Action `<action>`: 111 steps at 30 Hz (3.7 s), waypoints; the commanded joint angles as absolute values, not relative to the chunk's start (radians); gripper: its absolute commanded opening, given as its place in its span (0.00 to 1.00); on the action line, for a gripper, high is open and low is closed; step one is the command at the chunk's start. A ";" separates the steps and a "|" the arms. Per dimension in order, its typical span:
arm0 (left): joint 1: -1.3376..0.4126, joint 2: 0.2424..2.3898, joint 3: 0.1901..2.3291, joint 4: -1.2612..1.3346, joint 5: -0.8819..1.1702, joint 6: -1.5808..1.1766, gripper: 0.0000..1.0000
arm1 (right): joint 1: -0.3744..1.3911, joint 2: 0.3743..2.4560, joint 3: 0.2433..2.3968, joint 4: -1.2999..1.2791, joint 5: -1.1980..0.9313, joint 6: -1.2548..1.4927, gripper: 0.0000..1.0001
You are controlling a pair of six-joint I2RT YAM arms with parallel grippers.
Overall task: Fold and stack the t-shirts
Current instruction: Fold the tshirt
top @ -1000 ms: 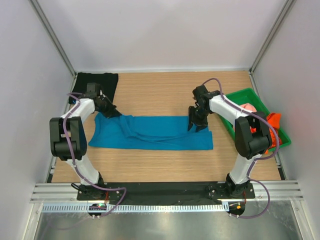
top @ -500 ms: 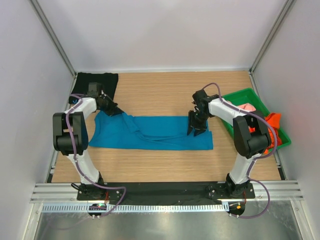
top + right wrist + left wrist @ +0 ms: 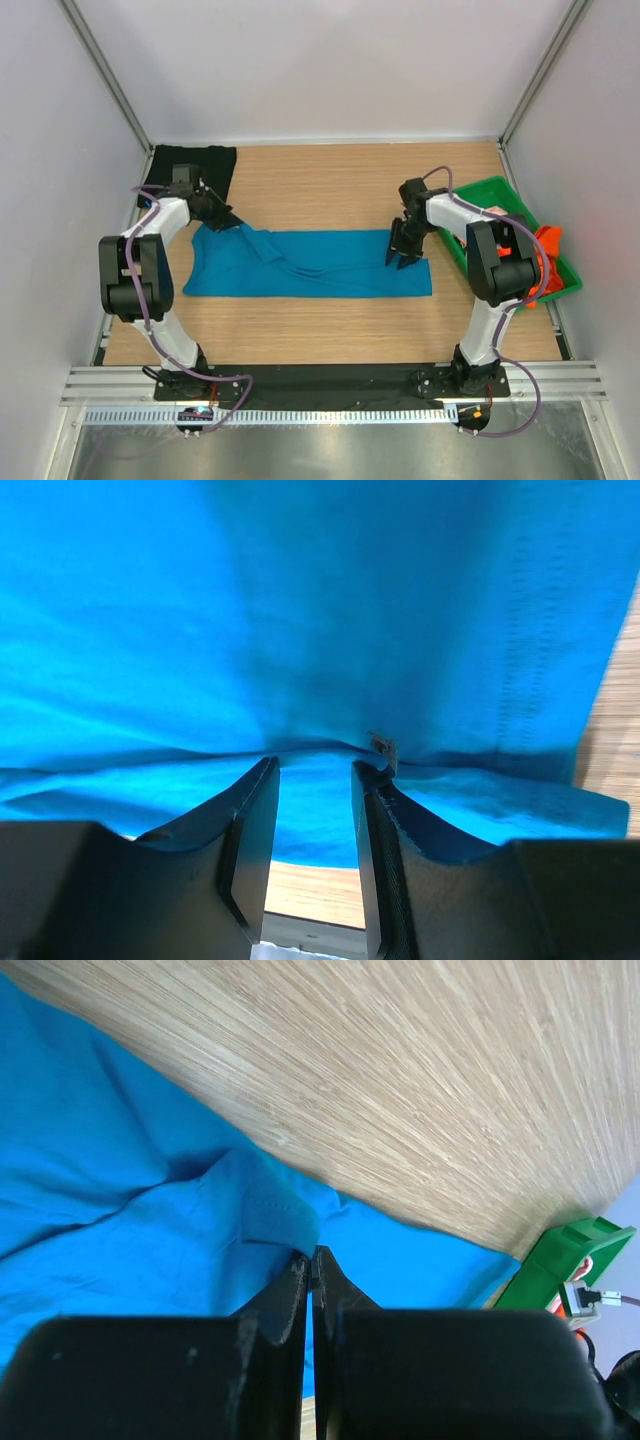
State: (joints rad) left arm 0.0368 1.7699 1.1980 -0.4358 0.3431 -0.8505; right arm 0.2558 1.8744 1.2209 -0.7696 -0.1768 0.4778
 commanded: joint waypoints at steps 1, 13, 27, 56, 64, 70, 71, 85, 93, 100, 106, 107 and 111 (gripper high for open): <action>0.043 1.712 1.193 -0.452 0.305 -0.819 0.00 | 0.232 1.882 1.233 -0.753 -0.118 0.489 0.42; 0.067 1.695 1.196 -0.465 0.262 -0.799 0.00 | 0.232 1.867 1.198 -0.745 -0.117 0.496 0.43; 0.100 1.452 1.056 -0.629 0.160 -0.672 0.49 | 0.238 1.773 1.299 -0.867 -0.020 0.417 0.50; 0.293 1.341 0.851 -0.844 -0.020 -0.712 0.53 | 0.166 1.767 1.270 -0.931 0.129 0.314 0.59; 0.295 1.419 0.842 -0.825 -0.034 -0.742 0.55 | 0.164 1.773 1.255 -0.927 0.129 0.296 0.59; 0.295 1.477 0.833 -0.801 -0.037 -0.750 0.52 | 0.164 1.786 1.269 -0.931 0.140 0.279 0.59; 0.296 1.480 0.828 -0.793 -0.040 -0.753 0.51 | 0.166 1.792 1.272 -0.933 0.143 0.273 0.59; 0.310 1.499 0.821 -0.752 -0.040 -0.746 0.15 | 0.164 1.844 1.285 -0.896 0.115 0.270 0.58; 0.342 1.476 0.784 -0.758 -0.026 -0.747 0.00 | 0.161 1.861 1.282 -0.881 0.118 0.279 0.20; 0.416 1.425 0.719 -0.758 -0.028 -0.782 0.00 | 0.150 1.870 1.264 -0.887 0.189 0.302 0.01; 0.442 1.425 0.713 -0.770 -0.034 -0.802 0.00 | 0.149 1.884 1.256 -0.882 0.204 0.311 0.01; 0.445 1.428 0.713 -0.766 -0.026 -0.802 0.00 | 0.149 1.885 1.261 -0.887 0.196 0.308 0.02; 0.445 1.416 0.732 -0.779 -0.005 -0.785 0.20 | 0.152 1.864 1.276 -0.902 0.157 0.298 0.34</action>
